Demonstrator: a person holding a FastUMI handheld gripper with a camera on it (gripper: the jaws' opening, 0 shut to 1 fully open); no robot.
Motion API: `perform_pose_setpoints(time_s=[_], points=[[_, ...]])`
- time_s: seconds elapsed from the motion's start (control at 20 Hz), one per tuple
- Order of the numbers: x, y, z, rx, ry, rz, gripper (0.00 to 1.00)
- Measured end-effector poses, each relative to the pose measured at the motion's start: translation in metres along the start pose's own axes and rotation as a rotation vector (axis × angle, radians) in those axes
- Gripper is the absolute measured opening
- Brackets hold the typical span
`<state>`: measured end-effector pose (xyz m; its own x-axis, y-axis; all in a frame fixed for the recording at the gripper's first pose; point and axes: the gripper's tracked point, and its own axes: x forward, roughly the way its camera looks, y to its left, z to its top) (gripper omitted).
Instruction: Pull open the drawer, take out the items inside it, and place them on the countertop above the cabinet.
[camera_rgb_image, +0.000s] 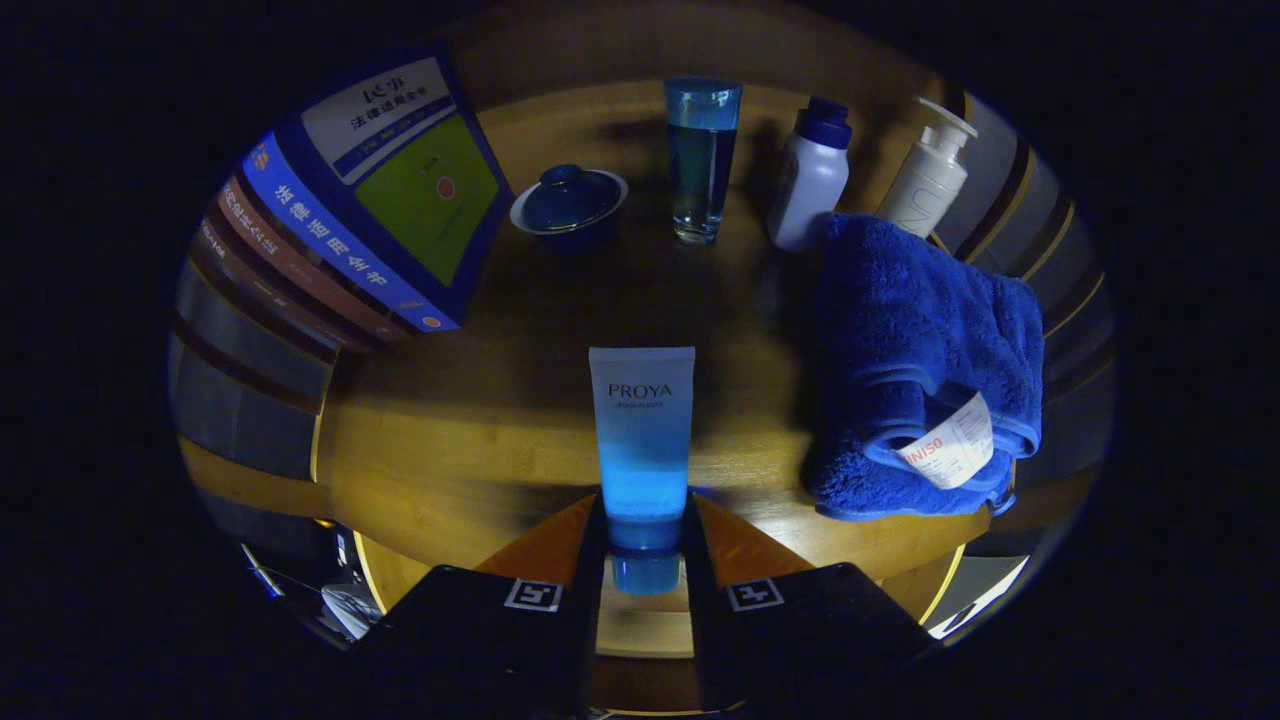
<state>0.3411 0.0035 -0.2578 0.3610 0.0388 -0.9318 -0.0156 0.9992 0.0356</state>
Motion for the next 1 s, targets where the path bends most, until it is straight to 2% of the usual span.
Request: perform_pose_setpoints(time_s=[0.1, 0.25, 0.6, 1.0], points=[[0.000, -0.001, 0.000, -0.009, -0.003, -0.008, 0.44], [-0.001, -0.001, 0.002, -0.009, -0.015, -0.008, 0.51], [-0.007, 0.000, -0.003, -0.007, -0.034, 0.004, 1.00], [-0.036, -0.001, -0.012, 0.016, -0.140, 0.007, 1.00]])
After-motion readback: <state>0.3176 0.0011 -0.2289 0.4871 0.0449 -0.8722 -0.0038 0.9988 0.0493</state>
